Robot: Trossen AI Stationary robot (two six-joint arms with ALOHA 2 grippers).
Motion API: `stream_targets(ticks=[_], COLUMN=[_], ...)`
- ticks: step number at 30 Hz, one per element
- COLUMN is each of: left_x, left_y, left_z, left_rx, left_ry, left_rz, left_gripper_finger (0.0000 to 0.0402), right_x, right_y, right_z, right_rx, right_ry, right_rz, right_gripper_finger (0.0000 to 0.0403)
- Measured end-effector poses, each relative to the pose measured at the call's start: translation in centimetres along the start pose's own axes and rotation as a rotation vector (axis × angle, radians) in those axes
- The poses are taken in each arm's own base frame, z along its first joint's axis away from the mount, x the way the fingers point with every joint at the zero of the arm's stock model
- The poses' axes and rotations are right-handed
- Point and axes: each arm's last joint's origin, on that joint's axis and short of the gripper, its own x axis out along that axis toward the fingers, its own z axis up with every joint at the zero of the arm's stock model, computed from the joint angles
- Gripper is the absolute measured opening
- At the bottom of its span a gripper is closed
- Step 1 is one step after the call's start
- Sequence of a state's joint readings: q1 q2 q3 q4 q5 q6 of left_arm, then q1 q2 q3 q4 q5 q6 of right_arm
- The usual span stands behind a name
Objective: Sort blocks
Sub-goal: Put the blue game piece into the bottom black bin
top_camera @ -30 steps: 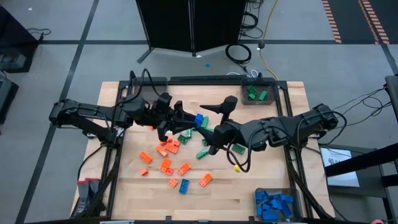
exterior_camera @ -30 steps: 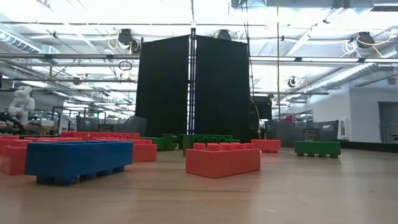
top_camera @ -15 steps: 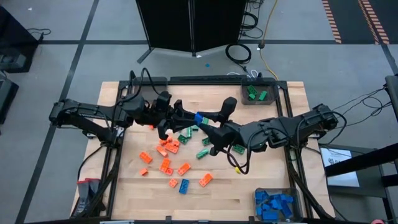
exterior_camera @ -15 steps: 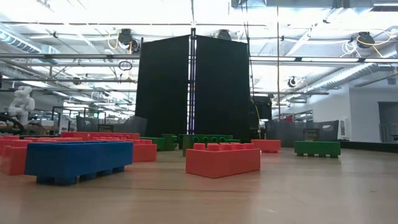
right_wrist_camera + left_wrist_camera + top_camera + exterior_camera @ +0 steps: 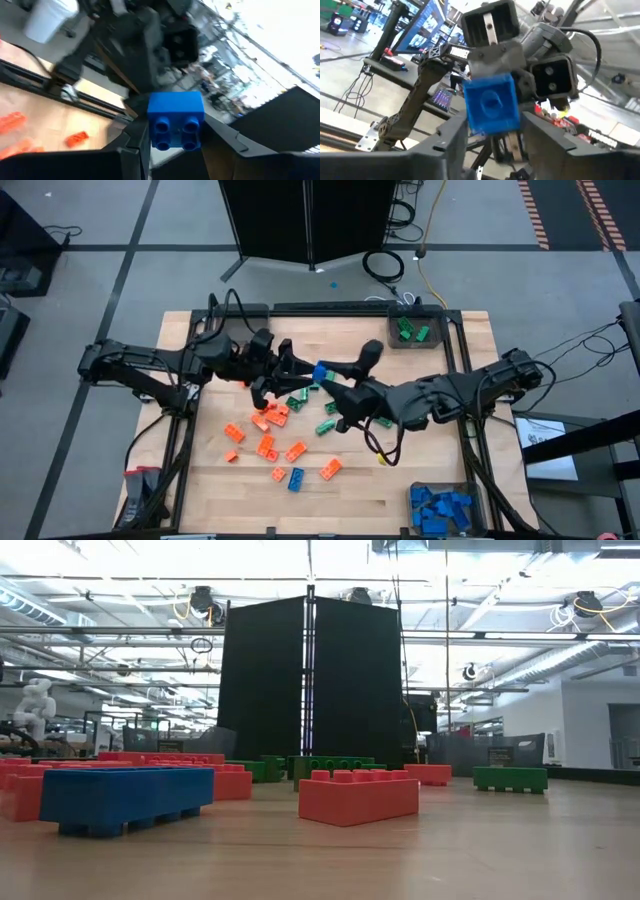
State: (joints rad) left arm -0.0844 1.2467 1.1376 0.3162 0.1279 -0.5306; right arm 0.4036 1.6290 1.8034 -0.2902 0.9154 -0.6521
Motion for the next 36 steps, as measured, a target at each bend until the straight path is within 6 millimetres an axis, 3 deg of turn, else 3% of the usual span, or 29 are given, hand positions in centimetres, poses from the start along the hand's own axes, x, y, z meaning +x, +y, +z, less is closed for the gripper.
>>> stream_targets(ticks=[8, 13, 16, 19, 24, 30, 36], left_x=[-1.5, -3.7, -4.6, -5.0, -5.1, -5.0, -3.7], left_y=[0.4, 1.2, 1.6, 1.7, 1.2, 0.4, 0.3], left_z=[0.9, 0.3, -0.9, -1.8, -2.8, -4.1, -6.0], left_rx=[0.016, 0.031, 0.024, -0.01, -0.028, -0.011, -0.003], left_ry=[0.038, 0.216, 0.334, 0.42, 0.489, 0.55, 0.618], left_rz=[0.058, 0.223, 0.34, 0.397, 0.411, 0.421, 0.413], left_gripper_finger=[0.0249, 0.025, 0.025, 0.025, 0.025, 0.025, 0.0251], right_x=[-4.1, -9.4, -12.2, -14.6, -19.1, -23.9, -26.9], right_y=[-1.1, 0.0, 1.9, 4.5, 9.6, 14.7, 17.4], right_z=[0.9, -0.9, -2.9, -4.5, -6.0, -6.8, -7.6], right_rx=[0.034, 0.206, 0.405, 0.563, 0.597, 0.612, 0.608], right_ry=[0.006, 0.101, 0.256, 0.525, 0.917, 1.203, 1.33], right_rz=[-0.04, 0.104, 0.338, 0.512, 0.709, 0.774, 0.755], right_gripper_finger=[0.0116, 0.0116, 0.0116, 0.0116, 0.0116, 0.0116, 0.0116])
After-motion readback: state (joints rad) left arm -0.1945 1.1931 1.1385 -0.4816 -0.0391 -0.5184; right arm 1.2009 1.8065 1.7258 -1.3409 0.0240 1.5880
